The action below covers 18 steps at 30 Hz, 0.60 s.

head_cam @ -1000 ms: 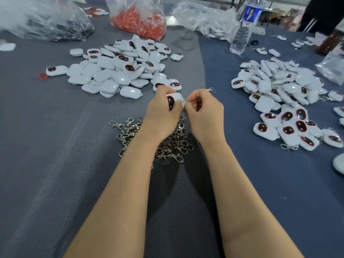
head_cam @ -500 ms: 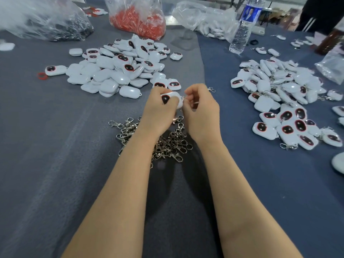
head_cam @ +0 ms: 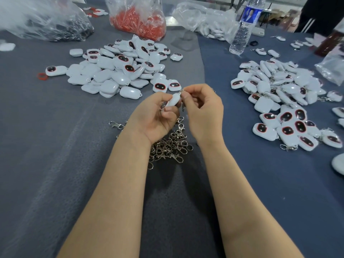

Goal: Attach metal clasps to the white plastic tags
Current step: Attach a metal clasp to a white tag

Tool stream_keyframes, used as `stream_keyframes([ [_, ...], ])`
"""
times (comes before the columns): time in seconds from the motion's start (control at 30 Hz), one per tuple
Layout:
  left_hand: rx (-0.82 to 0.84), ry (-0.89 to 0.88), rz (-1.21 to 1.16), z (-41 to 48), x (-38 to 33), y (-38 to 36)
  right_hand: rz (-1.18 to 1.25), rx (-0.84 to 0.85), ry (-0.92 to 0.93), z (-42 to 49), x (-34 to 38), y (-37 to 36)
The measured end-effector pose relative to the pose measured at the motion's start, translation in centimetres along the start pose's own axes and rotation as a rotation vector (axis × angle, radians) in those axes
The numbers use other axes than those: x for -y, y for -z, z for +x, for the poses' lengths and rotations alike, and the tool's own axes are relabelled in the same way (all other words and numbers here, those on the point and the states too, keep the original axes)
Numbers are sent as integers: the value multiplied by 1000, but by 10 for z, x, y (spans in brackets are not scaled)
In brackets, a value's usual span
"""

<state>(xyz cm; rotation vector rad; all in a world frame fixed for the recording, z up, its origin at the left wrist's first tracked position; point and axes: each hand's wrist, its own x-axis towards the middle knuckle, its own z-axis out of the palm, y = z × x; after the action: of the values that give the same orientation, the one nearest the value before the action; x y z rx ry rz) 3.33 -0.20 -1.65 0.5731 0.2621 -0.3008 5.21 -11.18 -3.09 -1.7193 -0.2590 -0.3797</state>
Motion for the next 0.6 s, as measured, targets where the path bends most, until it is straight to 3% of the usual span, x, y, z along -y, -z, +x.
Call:
stream_keyframes([
  [0.13, -135, -142, 136, 3, 2, 1, -183, 46, 97, -2, -2, 1],
  [0.17, -213, -228, 282, 4, 4, 1, -232, 73, 115, -2, -3, 2],
  [0.27, -493, -550, 1025, 5, 10, 1, -361, 176, 125, -1, -6, 3],
  [0.33, -528, -730, 1338, 5, 13, 2, -372, 209, 91, -1, -8, 4],
  [0.47, -464, -810, 1209, 7, 15, -2, -212, 188, -13, -1, -7, 1],
  [0.6, -336, -518, 669, 5, 14, -8, -141, 113, -37, 2, -6, 0],
])
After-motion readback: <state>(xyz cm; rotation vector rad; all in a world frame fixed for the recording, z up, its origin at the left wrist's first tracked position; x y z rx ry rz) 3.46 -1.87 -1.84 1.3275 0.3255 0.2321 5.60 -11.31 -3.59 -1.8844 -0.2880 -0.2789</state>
